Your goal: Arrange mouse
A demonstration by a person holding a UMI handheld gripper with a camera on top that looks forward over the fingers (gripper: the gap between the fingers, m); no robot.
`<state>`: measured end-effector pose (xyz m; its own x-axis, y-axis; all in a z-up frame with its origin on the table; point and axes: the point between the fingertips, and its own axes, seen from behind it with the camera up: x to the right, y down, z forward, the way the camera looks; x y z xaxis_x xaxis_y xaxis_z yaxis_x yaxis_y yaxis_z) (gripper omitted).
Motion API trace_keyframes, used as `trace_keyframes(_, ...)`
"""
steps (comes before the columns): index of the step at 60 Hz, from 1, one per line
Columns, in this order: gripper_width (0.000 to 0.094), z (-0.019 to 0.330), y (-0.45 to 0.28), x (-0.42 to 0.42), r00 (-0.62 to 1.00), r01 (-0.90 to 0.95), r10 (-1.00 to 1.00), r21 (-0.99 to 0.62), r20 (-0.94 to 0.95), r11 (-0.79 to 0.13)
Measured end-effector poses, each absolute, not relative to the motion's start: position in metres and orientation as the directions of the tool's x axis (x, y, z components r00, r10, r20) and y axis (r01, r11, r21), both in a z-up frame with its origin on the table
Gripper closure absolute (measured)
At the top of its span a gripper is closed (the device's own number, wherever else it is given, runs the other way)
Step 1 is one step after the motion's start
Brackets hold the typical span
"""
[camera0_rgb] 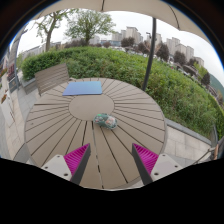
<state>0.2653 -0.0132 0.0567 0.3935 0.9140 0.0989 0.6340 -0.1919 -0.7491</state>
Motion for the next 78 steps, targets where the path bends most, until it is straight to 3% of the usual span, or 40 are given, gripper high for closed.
trace_keyframes(18,0.0082,0.017,0.015,0.206,0.355,0.591,0.931,-0.793,0.088,-0.151)
trace_keyframes(35,0.0078,-0.017,0.051,0.153,0.361,0.6,0.931,-0.778,0.054,-0.188)
trace_keyframes(54,0.0077,-0.019,0.081,0.103,0.332,0.625,0.943,-0.754,0.023,-0.202)
trace_keyframes(65,0.0138,-0.018,0.078,0.101,0.333,0.641,0.942,-0.726,-0.03,-0.25)
trace_keyframes(67,0.0168,-0.018,0.077,0.1,0.32,0.648,0.947,-0.724,-0.024,-0.237)
trace_keyframes(69,0.0261,-0.019,0.075,0.098,0.308,0.655,0.951,-0.722,-0.016,-0.224)
trace_keyframes(71,0.055,-0.019,0.07,0.097,0.282,0.662,0.959,-0.718,-0.026,-0.214)
trace_keyframes(78,0.0592,-0.004,0.084,0.094,0.287,0.674,0.957,-0.72,0.049,-0.165)
